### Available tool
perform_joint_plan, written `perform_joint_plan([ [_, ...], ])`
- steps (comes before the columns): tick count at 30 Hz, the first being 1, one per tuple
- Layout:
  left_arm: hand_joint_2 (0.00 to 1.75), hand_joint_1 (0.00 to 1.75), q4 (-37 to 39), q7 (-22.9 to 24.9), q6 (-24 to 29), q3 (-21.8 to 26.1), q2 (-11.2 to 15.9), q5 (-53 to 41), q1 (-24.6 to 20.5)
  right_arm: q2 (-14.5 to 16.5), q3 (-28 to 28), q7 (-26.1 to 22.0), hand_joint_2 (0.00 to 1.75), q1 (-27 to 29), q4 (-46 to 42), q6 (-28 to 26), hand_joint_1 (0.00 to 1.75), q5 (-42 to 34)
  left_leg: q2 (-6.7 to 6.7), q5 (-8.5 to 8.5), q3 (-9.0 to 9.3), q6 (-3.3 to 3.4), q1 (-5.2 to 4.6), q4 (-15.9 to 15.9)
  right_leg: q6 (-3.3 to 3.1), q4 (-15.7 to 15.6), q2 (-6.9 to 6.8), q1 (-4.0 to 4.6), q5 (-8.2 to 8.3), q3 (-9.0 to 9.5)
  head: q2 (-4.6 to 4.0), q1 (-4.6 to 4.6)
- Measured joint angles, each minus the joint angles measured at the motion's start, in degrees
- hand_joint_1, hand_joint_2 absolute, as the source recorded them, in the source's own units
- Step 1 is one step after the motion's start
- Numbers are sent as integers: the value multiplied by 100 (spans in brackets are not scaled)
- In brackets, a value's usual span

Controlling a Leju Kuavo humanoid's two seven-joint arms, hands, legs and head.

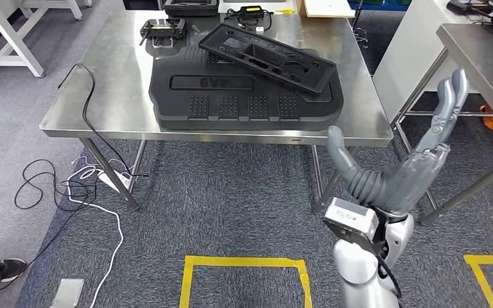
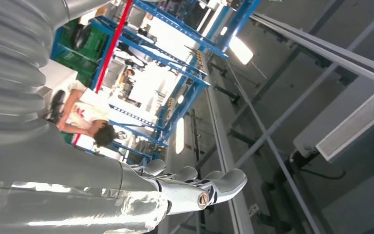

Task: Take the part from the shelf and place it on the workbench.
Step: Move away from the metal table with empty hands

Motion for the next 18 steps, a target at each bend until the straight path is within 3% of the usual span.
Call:
perform_joint_plan([
  [1, 0, 0, 1, 1, -1, 0, 0, 1, 1, 0, -2, 0, 175, 2, 0, 0, 0, -5, 2, 43, -72, -2, -3, 14, 17, 261, 0, -8, -91, -34, 0, 4],
  [2, 0, 0, 1, 1, -1, 0, 0, 1, 2, 0, -6, 0, 175, 3, 1, 0, 0, -13, 4, 82, -147, -9, -2, 35, 30, 363, 0, -18, -51, 13, 0, 7],
  [3, 0, 0, 1, 1, -1, 0, 0, 2, 2, 0, -10, 0, 175, 3, 1, 0, 0, -17, 4, 117, -219, -23, 1, 62, 37, 258, 0, -28, 92, 159, 0, 12],
  [5, 0, 0, 1, 1, -1, 0, 0, 2, 2, 0, -17, -2, 175, -5, 1, 0, 0, -27, 2, 168, -341, -66, 8, 131, 35, -438, 1, -48, 398, 667, 0, 32],
  [7, 0, 0, 1, 1, -2, 2, 0, 2, 0, -1, -19, -11, 175, -13, 0, 0, 0, -37, -2, 217, -423, -130, -1, 194, 14, -1124, 14, -36, 446, 1071, 0, 54],
  [8, 0, 0, 1, 1, -2, 2, 0, 2, 1, -1, -20, -19, 175, -15, 0, 0, 0, -45, -3, 250, -448, -166, -6, 208, -6, -1283, 23, -20, 418, 1141, 0, 61],
  [10, 0, 0, 1, 1, -1, 1, 0, 3, 5, -2, -24, -37, 175, -13, -1, 0, 0, -74, -6, 312, -474, -240, -5, 212, -82, -1341, 25, -9, 454, 1113, 0, 56],
  [12, 0, 0, 2, 1, 2, -1, 0, 8, 10, -1, -30, -57, 87, -14, -1, 0, 0, -109, -17, 134, -554, -304, 8, 366, -193, -1363, 8, -25, 551, 1035, 0, 32],
  [14, 0, 0, 3, 1, 5, -1, 0, 15, 14, 0, -38, -80, 0, -8, -1, 1, 0, -148, -26, -371, -739, -351, 17, 932, -270, -1365, -11, -28, 655, 904, 0, -9],
  [15, 0, 0, 3, 1, 7, -1, 0, 19, 15, 0, -42, -92, 0, 0, -1, 1, 0, -167, -26, -612, -837, -366, 17, 1304, -290, -1352, -18, -21, 702, 830, 0, -26],
  [16, 0, 0, 3, 1, 8, -1, 0, 23, 18, 0, -44, -105, 0, 11, -1, 1, 0, -183, -26, -749, -892, -374, 16, 1621, -294, -1336, -24, -13, 747, 754, 0, -33],
  [17, 0, 0, 3, 1, 9, -1, 0, 28, 23, 0, -45, -116, 0, 22, -1, 1, 0, -196, -26, -757, -869, -371, 14, 1792, -295, -1316, -28, -5, 788, 680, 0, -37],
  [18, 0, 0, 3, 1, 12, -1, 0, 33, 27, 0, -46, -125, 0, 31, -1, 1, 0, -208, -26, -649, -752, -358, 11, 1753, -289, -1294, -31, 2, 824, 612, 0, -38],
])
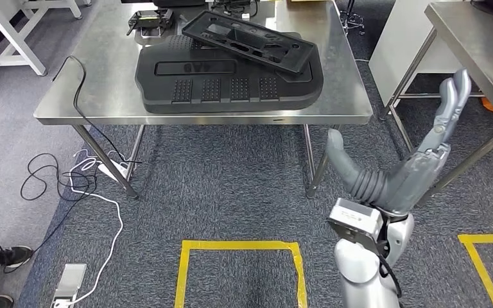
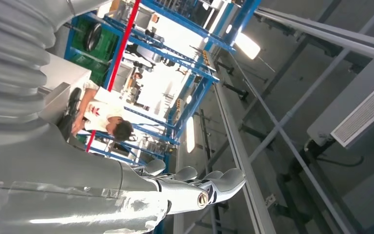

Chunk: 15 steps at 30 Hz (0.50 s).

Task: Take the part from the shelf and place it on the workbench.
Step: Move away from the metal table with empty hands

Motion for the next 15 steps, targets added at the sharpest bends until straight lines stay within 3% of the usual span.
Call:
perform_joint_plan([
  [2, 0, 0, 0, -3, 11, 1, 1, 10, 3, 0, -2, -13, 0, 10, 0, -1, 0, -24, -4, 301, 495, 59, -12, -616, 23, 45, 1, 9, 63, -112, 0, -1],
  [4, 0, 0, 0, -9, 22, 1, 2, 16, -2, 0, -5, -17, 0, 12, 0, -1, 0, -44, -7, 390, 984, 121, -39, -1410, 66, 88, -2, 26, 120, -180, 0, 5],
  [5, 0, 0, 0, -13, 23, 0, 2, 17, -2, 0, -6, -18, 0, 11, 0, -1, 0, -51, -8, 372, 1102, 143, -54, -1636, 91, 97, -7, 29, 150, -198, 0, 10],
  [8, 0, 0, 0, -15, 23, 1, 1, 27, 9, -1, -9, -17, 0, 13, 0, -1, 0, -59, 11, 435, 1079, 228, -51, -1780, 186, 113, -7, 30, 186, -249, 0, 17],
  [10, 0, 0, 0, -15, 23, 2, 0, 31, 4, -2, -19, -16, 0, 14, 0, -1, 0, -59, 37, 555, 968, 318, -18, -1816, 245, 399, 17, 25, -136, -372, 0, 51],
  [12, 0, 0, 1, -15, 23, 2, 0, 31, 2, -3, -32, -10, 0, 18, 0, -1, 0, -59, 46, 653, 823, 365, -24, -1800, 287, 1063, 31, 4, -666, -565, 0, 99],
  [13, 0, 0, 1, -15, 23, 2, 0, 31, 4, -4, -37, -5, 0, 21, 0, -1, 0, -59, 48, 697, 748, 368, -28, -1783, 306, 1404, 32, -2, -826, -636, 0, 110],
  [14, 0, 0, 1, -15, 23, 2, 0, 31, 5, -5, -40, 1, 0, 23, 0, -1, 0, -59, 50, 739, 673, 365, -31, -1761, 320, 1630, 32, -8, -858, -647, 0, 115],
  [15, 0, 0, 1, -15, 23, 2, 0, 31, 6, -6, -43, 10, 0, 24, 0, -1, 0, -58, 51, 775, 597, 357, -31, -1731, 328, 1660, 32, -14, -761, -563, 0, 122],
])
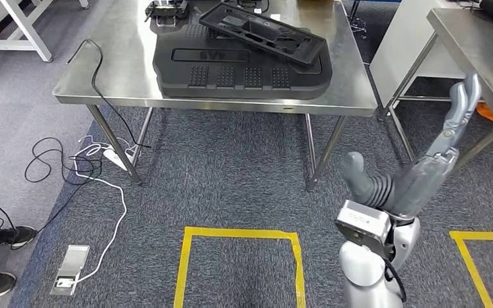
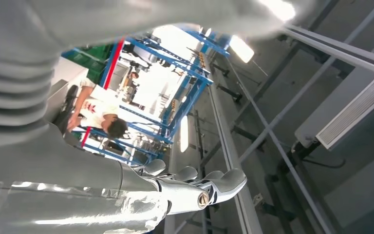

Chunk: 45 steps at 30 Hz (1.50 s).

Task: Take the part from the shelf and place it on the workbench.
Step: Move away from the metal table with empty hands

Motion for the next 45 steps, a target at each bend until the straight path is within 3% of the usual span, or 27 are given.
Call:
perform_joint_plan([
  [1, 0, 0, -1, 0, 0, 0, 0, -1, 0, -1, -1, 11, 0, 0, 0, 0, 0, 7, 0, 30, -73, -13, 3, 37, 0, -186, 0, -5, 173, 186, 0, 9],
  [3, 0, 0, -1, 0, 0, 0, 0, -1, 0, -2, -3, 47, 0, -1, 0, 0, 0, 40, -3, 71, -192, -51, 2, 124, -18, -970, 1, -4, 420, 732, 0, 36],
  [4, 0, 0, -1, -1, 0, 0, 0, -1, -1, -3, -3, 66, 0, -1, -3, 0, 0, 65, -5, 92, -234, -81, -4, 161, -35, -1334, 6, 5, 434, 950, 0, 44],
  [6, 0, 0, -1, -4, 0, -1, 0, -1, -1, -7, -5, 89, 0, 5, -11, 0, 0, 101, -7, 155, -284, -150, -11, 195, -74, -1674, 20, 34, 372, 1109, 0, 44],
  [8, 0, 0, 0, -5, 0, -1, 1, -1, 3, -10, -10, 97, 0, 19, -17, 0, 0, 110, -16, 184, -316, -225, -5, 214, -149, -1710, 19, 21, 429, 1061, 0, 28],
  [9, 0, 0, 1, -5, 0, -1, 1, -1, 5, -11, -12, 99, 0, 25, -20, 0, 0, 113, -26, 95, -356, -259, -1, 287, -203, -1720, 12, 9, 477, 1021, 0, 13],
  [12, 0, 0, 1, -7, 0, -2, 1, -1, 7, -13, -22, 105, 0, 32, -30, 0, 0, 116, -47, -614, -626, -334, 21, 1087, -318, -1717, -8, -5, 628, 829, 0, -56],
  [13, 0, 0, 1, -6, 0, -2, 1, -1, 7, -14, -25, 106, 0, 35, -31, 0, 0, 117, -47, -805, -710, -350, 26, 1444, -325, -1699, -10, -2, 674, 750, 0, -70],
  [14, 0, 0, 1, -6, 0, -2, 1, -1, 8, -16, -28, 106, 0, 39, -31, 0, 0, 117, -47, -877, -734, -359, 29, 1697, -324, -1677, -12, 0, 716, 673, 0, -75],
  [15, 0, 0, 1, -6, 0, -2, 1, -1, 9, -17, -31, 106, 0, 44, -31, 0, 0, 117, -47, -830, -674, -360, 30, 1784, -317, -1652, -14, 1, 754, 598, 0, -80],
  [16, 0, 0, 1, -6, 0, -2, 1, -1, 8, -17, -34, 107, 0, 49, -31, 0, 0, 117, -47, -691, -511, -353, 31, 1649, -305, -1624, -14, 0, 785, 530, 0, -85],
  [17, 0, 0, 1, -7, 0, -2, 2, -1, 6, -18, -37, 110, 0, 53, -31, 0, 0, 117, -48, -529, -257, -339, 32, 1323, -290, -1593, -14, -1, 811, 471, 0, -88],
  [19, 0, 0, 1, -7, 0, -2, 1, -3, -4, -20, -42, 123, 0, 59, -37, 0, 0, 125, -56, -398, 260, -298, 23, 515, -244, -1526, -12, 11, 856, 376, 0, -93],
  [21, 0, 0, 1, -7, 0, -2, 1, -6, -2, -23, -44, 150, 0, 63, -46, 0, 0, 144, -65, -427, 459, -253, 0, 122, -188, -1495, -13, 22, 909, 336, 0, -94],
  [23, 0, 0, 1, -7, 0, -2, 0, -8, 6, -30, -44, 181, 0, 74, -55, 0, 0, 160, -54, -366, 415, -181, -3, 95, -121, -1488, -11, 22, 948, 320, 0, -97],
  [24, 0, 0, 1, -7, 0, -1, -1, -8, 3, -34, -44, 191, 0, 81, -61, 0, 0, 165, -42, -321, 375, -129, 6, 86, -88, -1439, -6, 17, 881, 288, 0, -98],
  [26, 0, 0, 1, -7, 0, -1, -2, -7, -5, -43, -44, 198, 0, 94, -73, 0, 0, 183, -15, -212, 264, -25, 22, 64, -31, -1050, 7, 5, 480, 134, 0, -67],
  [28, 0, 0, 1, -7, 0, -1, -2, -5, -4, -49, -44, 200, 0, 105, -78, 0, 0, 213, -8, -119, 124, 18, 5, 69, 8, -343, 12, 0, -2, -83, 0, -26],
  [29, 0, 0, 1, -7, 0, -2, -2, -5, -1, -52, -44, 201, 0, 114, -79, 0, 0, 234, -7, -76, 56, 21, -2, 73, 20, -53, 12, 0, -103, -139, 0, -19],
  [30, 0, 0, 1, -7, 0, -2, -2, -4, 0, -55, -44, 209, 0, 121, -79, 0, 0, 257, -7, -36, -7, 18, -7, 78, 23, 73, 12, 0, -70, -111, 0, -16],
  [32, 0, 0, 1, -8, 0, -2, -2, -2, 3, -66, -44, 256, 87, 130, -80, 0, 0, 304, -8, 29, -105, 0, -10, 95, 2, -309, 12, 0, 250, 255, 0, -10],
  [34, 0, 0, 1, -20, 0, -1, -2, -1, 4, -87, -44, 348, 175, 129, -89, 0, 0, 342, -12, 76, -163, -37, -16, 121, -45, -1161, 15, 10, 454, 812, 0, 0],
  [36, 0, 0, 1, -39, 0, -1, -2, -1, 3, -108, -44, 432, 175, 130, -107, 0, 0, 378, -17, 129, -198, -101, -25, 139, -79, -1669, 24, 34, 436, 1085, 0, 6],
  [39, 0, 0, 1, -51, 2, -2, -1, -2, 4, -134, -40, 498, 175, 135, -127, 0, 0, 406, -31, 149, -255, -209, -26, 182, -175, -1786, 18, 23, 477, 1062, 0, -6],
  [41, 0, 0, 1, -52, 7, -2, 0, -3, 5, -144, -36, 526, 175, 136, -131, 1, 0, 410, -52, -127, -391, -270, -18, 523, -269, -1818, -11, -10, 546, 1014, 0, -51],
  [43, 0, 0, 1, -52, 12, -2, 0, -3, 9, -151, -33, 536, 175, 136, -133, 1, 0, 414, -60, -558, -653, -326, 7, 1246, -312, -1798, -47, -3, 584, 942, 0, -102],
  [45, 0, 0, 1, -52, 19, -3, 0, -3, 18, -158, -33, 543, 175, 138, -133, 0, 0, 423, -58, -716, -788, -363, 28, 1738, -317, -1755, -86, 0, 600, 878, 0, -117],
])
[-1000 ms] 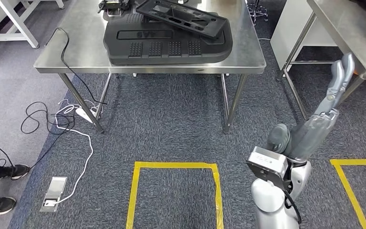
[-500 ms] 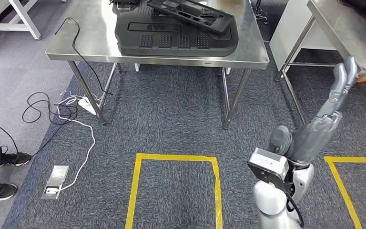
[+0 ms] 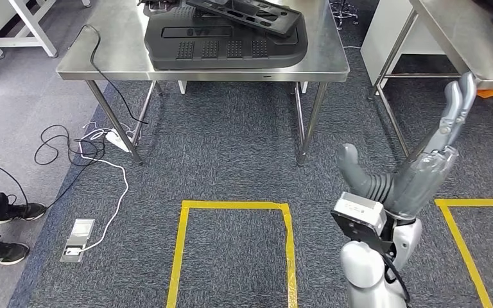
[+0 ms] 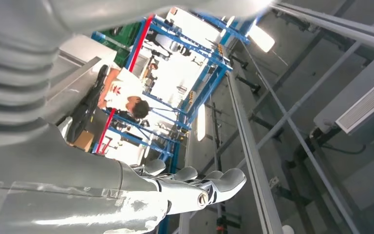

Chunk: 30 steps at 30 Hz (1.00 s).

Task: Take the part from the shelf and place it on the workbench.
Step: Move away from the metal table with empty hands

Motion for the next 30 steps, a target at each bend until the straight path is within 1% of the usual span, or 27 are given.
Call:
perform_joint_plan([
  [1, 0, 0, 0, 1, 3, -1, 0, -1, 3, -4, 0, 4, 175, 0, -1, 0, 0, 9, 2, 87, 76, -6, 9, -56, 5, 28, -17, -2, 0, -24, 0, -3],
  [2, 0, 0, 0, 1, 5, -1, 0, -4, 4, -11, 0, 10, 175, 0, -2, 0, 0, 19, 8, 252, 249, -5, 19, -327, 14, 56, -34, -5, -7, -40, 0, -8],
  [3, 0, 0, 0, 1, 6, -1, 0, -8, 2, -17, 0, 17, 175, -1, -4, 0, 0, 29, 28, 410, 465, 4, 29, -725, 30, 83, -50, -6, -19, -52, 0, -13],
  [4, 0, 0, 0, 1, 6, -1, 0, -14, -1, -25, 0, 23, 175, -3, -7, 0, 0, 39, 54, 523, 659, 21, 21, -1082, 49, 108, -63, 2, -31, -66, 0, -19],
  [5, 0, 0, 0, 1, 5, -1, 0, -20, -3, -31, 1, 28, 175, -4, -8, 1, 0, 50, 76, 585, 778, 51, 10, -1341, 75, 127, -76, 13, -36, -80, 0, -22],
  [6, 0, 0, 0, 2, 5, -1, 0, -25, -4, -34, 1, 32, 175, -6, -9, 1, 0, 60, 92, 587, 824, 83, -4, -1476, 100, 140, -87, 23, -34, -94, 0, -25],
  [7, 0, 0, 0, 2, 6, -1, 0, -28, -3, -38, 2, 34, 175, -8, -11, 1, 0, 67, 88, 585, 819, 118, -22, -1496, 126, 145, -99, 33, -23, -108, 0, -24],
  [8, 0, 0, 0, 2, 7, -1, 0, -30, -1, -40, 2, 37, 175, -9, -14, 1, 0, 72, 74, 596, 801, 160, -18, -1526, 157, 147, -110, 34, -20, -114, 0, -20],
  [9, 0, 0, 0, 2, 7, -1, -1, -31, -2, -46, 2, 39, 175, -10, -18, 1, 0, 73, 61, 608, 796, 200, -9, -1554, 187, 171, -95, 26, -51, -124, 0, -16],
  [10, 0, 0, 0, 2, 7, -1, -1, -31, -7, -55, 2, 42, 175, -10, -24, 1, 0, 73, 49, 628, 791, 245, 1, -1579, 216, 260, -63, 18, -134, -160, 0, -1],
  [11, 0, 0, 0, 2, 7, -1, -1, -32, -11, -64, 2, 43, 175, -10, -30, 1, 0, 73, 39, 651, 785, 288, 12, -1603, 239, 460, -17, 10, -280, -244, 0, 21],
  [13, 0, 0, 0, 2, 7, -1, -1, -33, -12, -80, 2, 45, 175, -8, -38, 1, 0, 72, 17, 677, 757, 337, 7, -1612, 266, 1149, 63, 1, -658, -550, 0, 71],
  [14, 0, 0, 0, 2, 7, -1, -1, -33, -10, -85, 2, 47, 175, -5, -39, 1, 0, 72, 0, 683, 743, 348, 0, -1610, 275, 1504, 76, 0, -792, -711, 0, 85],
  [15, 0, 0, 0, 2, 7, -1, -1, -33, -7, -90, 2, 51, 175, -3, -38, 1, 0, 73, -24, 687, 733, 352, -6, -1606, 280, 1711, 81, 0, -823, -805, 0, 91],
  [16, 0, 0, 0, 2, 7, -1, 0, -34, -8, -99, 2, 56, 175, -2, -38, 2, 0, 76, -52, 690, 729, 354, -9, -1599, 278, 1707, 84, -1, -735, -798, 0, 94],
  [17, 0, 0, 0, 2, 7, -1, -1, -36, -11, -109, 2, 66, 175, -3, -39, 2, 0, 81, -86, 692, 729, 353, -10, -1589, 267, 1478, 94, -1, -547, -687, 0, 97],
  [18, 0, 0, 0, 2, 6, -1, -1, -40, -16, -118, 2, 75, 175, -4, -42, 1, 0, 87, -123, 690, 730, 348, -9, -1574, 251, 1088, 127, -3, -315, -507, 0, 102],
  [19, 0, 0, 0, 2, 5, -1, -2, -43, -23, -125, 2, 85, 175, -4, -45, 1, 0, 91, -156, 689, 722, 336, -15, -1558, 235, 715, 194, -4, -147, -337, 0, 105],
  [20, 0, 0, 0, 3, 5, -2, -2, -47, -30, -128, 2, 97, 175, -6, -55, 1, 0, 96, -194, 694, 698, 315, -19, -1536, 222, 415, 253, -3, -49, -215, 0, 107],
  [21, 0, 0, 0, 3, 5, -2, -2, -50, -34, -132, 2, 105, 175, -5, -65, 1, 0, 101, -224, 704, 668, 285, -19, -1521, 212, 253, 302, 3, -20, -161, 0, 105],
  [22, 0, 0, 0, 4, 5, -3, -2, -52, -35, -134, 2, 113, 175, -3, -74, 1, 0, 105, -251, 721, 637, 252, -18, -1515, 205, 213, 322, 12, -41, -158, 0, 102],
  [24, 0, 0, 0, 6, 5, -3, -1, -56, -31, -139, 2, 122, 175, -3, -86, 1, 0, 116, -282, 732, 605, 183, -16, -1504, 156, 172, 267, -2, -13, -169, 0, 99],
  [25, 0, 0, 0, 7, 5, -4, -1, -56, -31, -140, 2, 125, 175, -5, -89, 1, 0, 121, -257, 679, 583, 151, -21, -1444, 121, 150, 229, -18, 8, -167, 0, 82],
  [26, 0, 0, 0, 7, 5, -4, 0, -55, -35, -141, 2, 127, 175, -6, -92, 1, 0, 130, -218, 564, 522, 121, -22, -1284, 87, 127, 183, -34, 28, -165, 0, 58],
  [27, 0, 0, 0, 7, 5, -5, 0, -53, -38, -143, 2, 129, 175, -5, -96, 1, 0, 138, -167, 389, 414, 95, -13, -1006, 65, 116, 131, -39, 38, -164, 0, 33],
  [29, 0, 0, 0, 7, 5, -5, 0, -43, -35, -145, 2, 119, 175, 4, -101, 2, 0, 153, -118, 42, 109, 54, 1, -280, 50, 117, 31, -31, 40, -173, 0, -5],
  [30, 0, 0, 0, 7, 5, -5, 0, -33, -26, -146, 2, 103, 175, 12, -101, 2, 0, 154, -108, -36, 7, 42, 5, -25, 49, 119, -21, -28, 40, -174, 0, -9],
])
